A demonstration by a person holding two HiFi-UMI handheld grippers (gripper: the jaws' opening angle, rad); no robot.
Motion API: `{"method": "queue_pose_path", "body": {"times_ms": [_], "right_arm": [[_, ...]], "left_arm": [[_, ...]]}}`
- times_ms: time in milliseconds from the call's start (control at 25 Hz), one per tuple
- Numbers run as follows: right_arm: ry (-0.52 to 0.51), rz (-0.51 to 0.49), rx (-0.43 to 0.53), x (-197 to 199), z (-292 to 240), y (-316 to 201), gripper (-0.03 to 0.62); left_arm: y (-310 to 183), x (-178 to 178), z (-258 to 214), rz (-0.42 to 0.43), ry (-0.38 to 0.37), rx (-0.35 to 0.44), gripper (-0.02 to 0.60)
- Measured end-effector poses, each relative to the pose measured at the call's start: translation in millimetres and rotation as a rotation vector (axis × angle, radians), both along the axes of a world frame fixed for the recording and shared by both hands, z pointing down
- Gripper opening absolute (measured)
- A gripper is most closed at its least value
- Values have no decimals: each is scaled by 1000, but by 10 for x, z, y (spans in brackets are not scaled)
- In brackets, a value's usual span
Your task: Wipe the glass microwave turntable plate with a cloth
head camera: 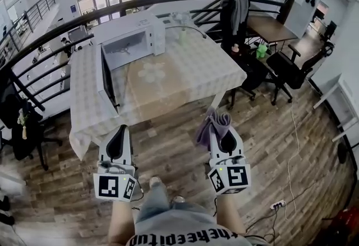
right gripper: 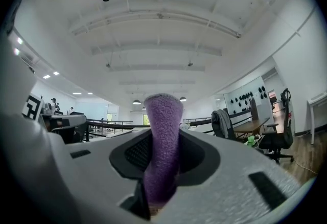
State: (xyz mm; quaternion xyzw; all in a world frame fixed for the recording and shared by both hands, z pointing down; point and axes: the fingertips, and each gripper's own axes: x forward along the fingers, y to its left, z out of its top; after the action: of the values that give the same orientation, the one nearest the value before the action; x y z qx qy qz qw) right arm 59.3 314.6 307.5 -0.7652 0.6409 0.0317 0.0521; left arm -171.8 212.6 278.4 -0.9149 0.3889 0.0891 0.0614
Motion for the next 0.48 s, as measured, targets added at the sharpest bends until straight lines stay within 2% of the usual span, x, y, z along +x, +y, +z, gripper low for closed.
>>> {"method": "queue_pose_path", "body": {"times_ms": [240,480], "right_arm": [[7,-5,-12,148,53,-502,110],[18,10,1,326,-44,-1205,110]], "left_arm": [[-517,160,137,-1,0,-27,11],[-1252,337,33,10,16,-9,11]]}}
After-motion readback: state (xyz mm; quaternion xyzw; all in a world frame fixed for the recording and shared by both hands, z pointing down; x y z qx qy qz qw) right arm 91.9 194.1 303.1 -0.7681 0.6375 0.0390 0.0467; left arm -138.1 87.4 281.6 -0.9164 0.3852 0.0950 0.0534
